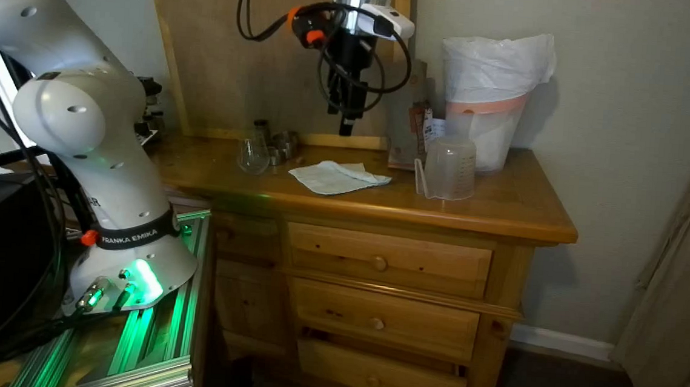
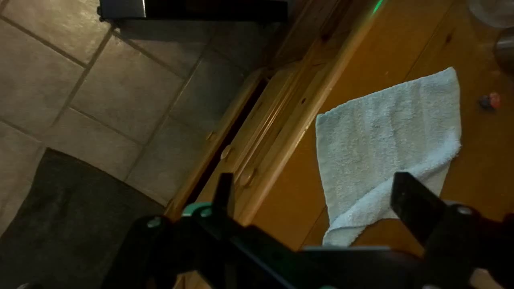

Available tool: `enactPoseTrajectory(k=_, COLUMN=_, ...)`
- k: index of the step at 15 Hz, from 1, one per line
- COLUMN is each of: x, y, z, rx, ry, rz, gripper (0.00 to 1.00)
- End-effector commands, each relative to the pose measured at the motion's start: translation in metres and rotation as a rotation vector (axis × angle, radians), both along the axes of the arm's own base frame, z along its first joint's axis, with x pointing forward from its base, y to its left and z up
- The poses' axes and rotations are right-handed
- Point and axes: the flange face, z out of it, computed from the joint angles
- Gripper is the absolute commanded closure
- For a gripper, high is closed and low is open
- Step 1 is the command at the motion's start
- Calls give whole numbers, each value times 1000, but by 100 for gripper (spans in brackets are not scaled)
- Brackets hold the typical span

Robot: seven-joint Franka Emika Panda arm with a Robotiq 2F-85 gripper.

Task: Open the top right drawer, pick up the light blue towel on the table and put it in the top right drawer

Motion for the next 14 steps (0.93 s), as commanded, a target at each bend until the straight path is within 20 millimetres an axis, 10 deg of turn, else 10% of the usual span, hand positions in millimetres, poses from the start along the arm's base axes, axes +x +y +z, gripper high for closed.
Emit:
enactPoseTrajectory(k=1, x=-24, y=-59, z=-13, rx=133, ry=4, rz=-124, gripper=0)
enactPoseTrajectory(k=7, x=-66, y=-129, z=-76, rx=379, ry=-26, rz=-269, gripper=0)
enactPoseTrajectory(k=13, x=-78, y=-143, z=-160, rx=567, ry=39, rz=-344, gripper=0)
enactPoseTrajectory(k=14, x=-83, y=-138, z=-133, rx=512, ry=12, rz=-332, gripper=0)
